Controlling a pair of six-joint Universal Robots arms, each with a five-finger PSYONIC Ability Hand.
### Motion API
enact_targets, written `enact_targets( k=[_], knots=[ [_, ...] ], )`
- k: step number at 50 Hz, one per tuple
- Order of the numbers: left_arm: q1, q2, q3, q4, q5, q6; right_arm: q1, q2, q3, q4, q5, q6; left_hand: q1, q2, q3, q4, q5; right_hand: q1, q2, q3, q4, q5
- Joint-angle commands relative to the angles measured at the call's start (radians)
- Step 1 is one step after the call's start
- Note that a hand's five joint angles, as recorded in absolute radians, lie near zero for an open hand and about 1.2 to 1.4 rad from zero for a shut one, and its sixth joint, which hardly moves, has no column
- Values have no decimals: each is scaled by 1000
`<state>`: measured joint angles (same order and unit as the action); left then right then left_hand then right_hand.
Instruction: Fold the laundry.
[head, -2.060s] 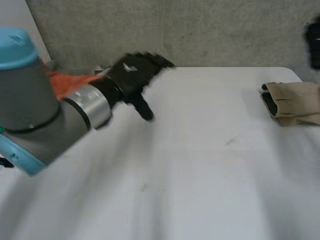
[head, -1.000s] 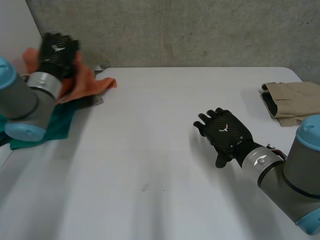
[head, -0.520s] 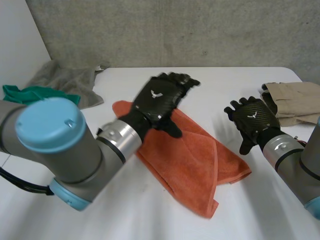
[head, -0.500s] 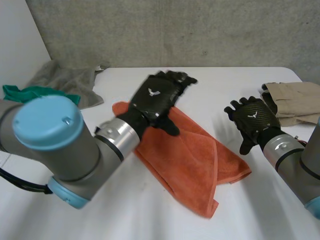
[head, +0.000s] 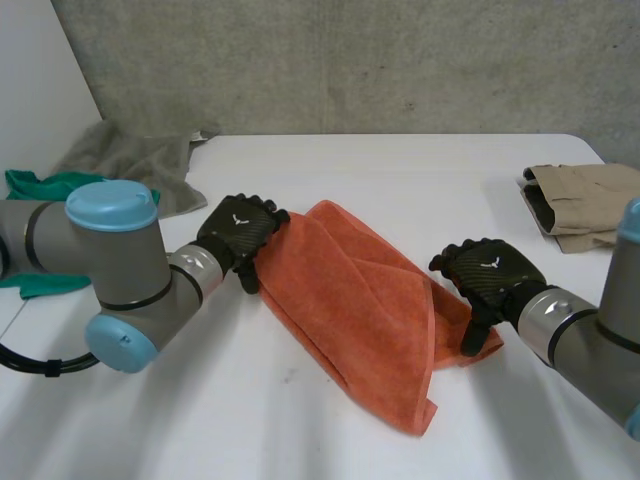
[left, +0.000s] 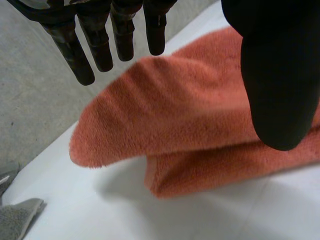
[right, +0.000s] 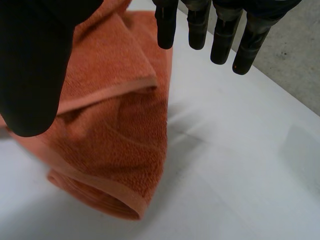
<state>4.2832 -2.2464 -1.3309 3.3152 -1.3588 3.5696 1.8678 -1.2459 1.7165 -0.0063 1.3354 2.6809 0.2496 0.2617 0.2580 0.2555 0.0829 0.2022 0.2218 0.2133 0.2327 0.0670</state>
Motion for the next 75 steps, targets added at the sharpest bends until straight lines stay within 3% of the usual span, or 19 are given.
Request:
enact_targets(
  k=[1,7,9,10,14,15,23,28,33,40,41,43,45,47,53,61,66,69,75],
  knots=[
    [-11,-33,29,47,-52,5,2,69,-2,-44,47,-64,166,154,158,160,158,-28,-47,-39,-58,-67],
    [-19,-39,30,70,-66,5,2,132,-15,-57,50,-99,316,304,308,310,308,-6,-26,-17,-37,-46],
    [-22,-42,30,70,-68,6,1,137,-20,-63,50,-105,334,322,325,328,326,149,130,138,119,110],
    [-22,-42,30,70,-69,6,-1,137,-21,-67,48,-107,334,322,325,328,326,438,418,427,407,398],
    [-32,-39,29,70,-71,0,-10,131,-21,-74,33,-108,281,269,273,275,273,1140,1120,1129,1109,1101],
    [-34,-38,26,70,-71,0,-10,129,-21,-70,33,-110,252,240,244,246,244,1194,1174,1182,1163,1154],
    [-36,76,-7,69,-97,-34,-18,31,20,9,33,-203,-18,-30,-27,-24,-26,1194,1174,1183,1164,1155],
    [-28,151,-22,69,-109,-90,-76,-61,75,230,22,-396,-24,-36,-33,-30,-32,1194,1174,1183,1164,1155],
    [-17,179,-28,64,-112,-115,-110,-165,144,541,-51,-559,-24,-36,-33,-30,-32,1194,1174,1183,1164,1155],
    [6,168,-28,58,-158,-120,-118,-271,172,750,-202,-590,-18,-31,-27,-24,-26,1194,1174,1183,1164,1155],
    [3,166,-27,56,-163,-120,-118,-288,164,755,-229,-593,-18,-31,-27,-24,-26,1073,1053,1062,1042,1034],
    [1,154,-27,55,-168,-120,-122,-305,152,753,-246,-592,-16,-28,-24,-21,-23,525,506,514,495,486],
    [0,137,-25,52,-168,-120,-145,-323,121,740,-257,-595,-13,-25,-21,-19,-20,155,135,144,124,116],
    [-11,111,-17,43,-168,-120,-171,-334,92,726,-257,-590,-10,-22,-18,-16,-18,71,51,60,40,32],
    [-42,77,1,20,-161,-118,-231,-342,-5,698,-262,-573,5,-7,-3,-1,-3,126,107,115,96,87],
    [-92,-4,108,15,-152,-120,-231,-250,-109,648,-257,-541,17,5,8,11,9,112,92,101,81,73],
    [-111,-117,248,-29,-151,-120,-191,-77,-233,513,-240,-357,26,13,17,20,18,106,86,95,75,67],
    [-112,-203,362,-100,-149,-120,-132,40,-340,425,-173,-227,28,16,20,23,21,106,86,95,75,67],
    [-111,-286,473,-213,-76,-123,-75,244,-491,348,-75,-168,40,28,32,34,32,77,57,66,46,37]
  ],
)
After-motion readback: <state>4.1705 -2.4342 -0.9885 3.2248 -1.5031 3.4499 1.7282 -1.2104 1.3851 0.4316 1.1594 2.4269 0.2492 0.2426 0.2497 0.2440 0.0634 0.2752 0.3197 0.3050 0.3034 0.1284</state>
